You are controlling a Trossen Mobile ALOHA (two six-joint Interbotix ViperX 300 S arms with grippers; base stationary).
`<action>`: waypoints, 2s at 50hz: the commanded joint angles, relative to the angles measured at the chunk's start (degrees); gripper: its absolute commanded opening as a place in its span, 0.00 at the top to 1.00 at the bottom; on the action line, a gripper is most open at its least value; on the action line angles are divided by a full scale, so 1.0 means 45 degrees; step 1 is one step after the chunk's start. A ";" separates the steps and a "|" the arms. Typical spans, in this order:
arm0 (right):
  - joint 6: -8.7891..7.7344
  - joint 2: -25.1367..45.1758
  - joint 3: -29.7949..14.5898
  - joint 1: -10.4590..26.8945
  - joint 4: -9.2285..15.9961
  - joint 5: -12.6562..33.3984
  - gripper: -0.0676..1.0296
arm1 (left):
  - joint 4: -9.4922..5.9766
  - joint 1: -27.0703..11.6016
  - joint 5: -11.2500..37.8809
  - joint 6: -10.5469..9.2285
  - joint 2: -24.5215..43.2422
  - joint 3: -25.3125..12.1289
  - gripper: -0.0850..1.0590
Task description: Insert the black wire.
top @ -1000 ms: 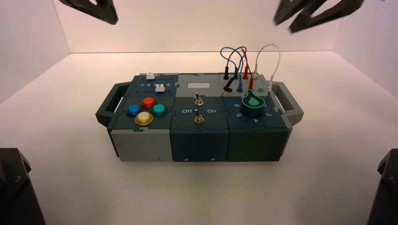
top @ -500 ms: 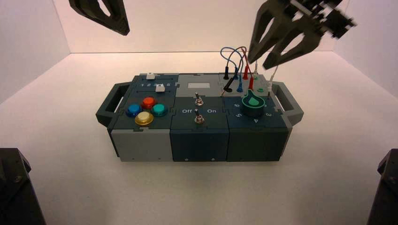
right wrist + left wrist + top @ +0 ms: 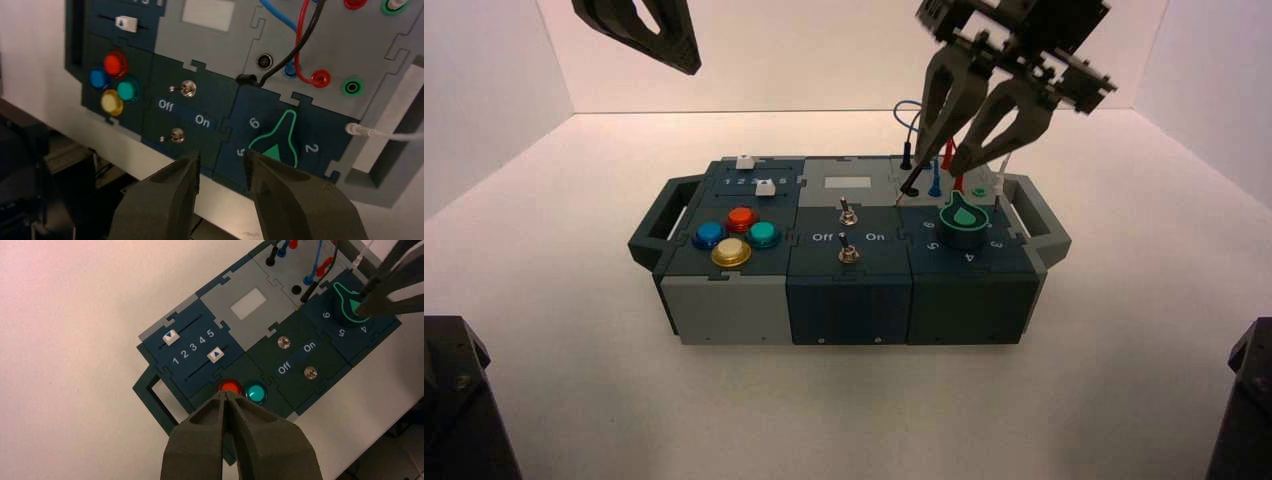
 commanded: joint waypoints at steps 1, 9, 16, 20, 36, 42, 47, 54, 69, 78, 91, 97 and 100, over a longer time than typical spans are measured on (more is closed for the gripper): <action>-0.0078 0.0312 -0.0410 0.0059 0.0078 -0.0293 0.50 | 0.0000 -0.0039 -0.0078 0.0117 -0.0098 -0.0430 0.95; -0.0117 0.0859 -0.0664 0.0059 0.0078 -0.0527 0.50 | 0.0000 -0.0039 -0.0078 0.0176 -0.0098 -0.0430 0.95; -0.0137 0.1387 -0.0918 0.0059 0.0078 -0.0703 0.50 | 0.0000 -0.0039 -0.0078 0.0195 -0.0098 -0.0430 0.95; -0.0156 0.1660 -0.1055 0.0059 0.0078 -0.0762 0.50 | -0.0020 -0.0039 -0.0059 0.0215 -0.0098 -0.0430 0.95; -0.0215 0.2461 -0.1289 0.0039 0.0059 -0.1191 0.51 | -0.0020 -0.0039 -0.0039 0.0215 -0.0117 -0.0430 0.95; -0.0215 0.2598 -0.1328 0.0059 0.0039 -0.1328 0.52 | -0.0020 -0.0039 -0.0039 0.0215 -0.0137 -0.0430 0.95; -0.0215 0.2676 -0.1367 0.0039 0.0020 -0.1426 0.53 | 0.0000 -0.0039 -0.0039 0.0215 -0.0137 -0.0449 0.95; -0.0215 0.2715 -0.1426 0.0039 0.0000 -0.1523 0.53 | -0.0020 -0.0039 -0.0020 0.0234 -0.0137 -0.0449 0.95; -0.0215 0.2773 -0.1582 0.0000 -0.0039 -0.1699 0.53 | -0.0020 -0.0039 0.0000 0.0234 -0.0254 -0.0430 0.95; -0.0215 0.2832 -0.1680 -0.0020 -0.0117 -0.1699 0.54 | -0.0020 -0.0039 0.0000 0.0234 -0.0273 -0.0430 0.95; -0.0215 0.2832 -0.1699 -0.0215 -0.0293 -0.1699 0.55 | -0.0020 -0.0039 0.0020 0.0234 -0.0273 -0.0410 0.95; -0.0195 0.2832 -0.1719 -0.0273 -0.0371 -0.1699 0.55 | -0.0020 -0.0039 0.0020 0.0234 -0.0273 -0.0410 0.95; -0.0195 0.2832 -0.1719 -0.0273 -0.0410 -0.1699 0.55 | -0.0020 -0.0039 0.0020 0.0234 -0.0254 -0.0410 0.95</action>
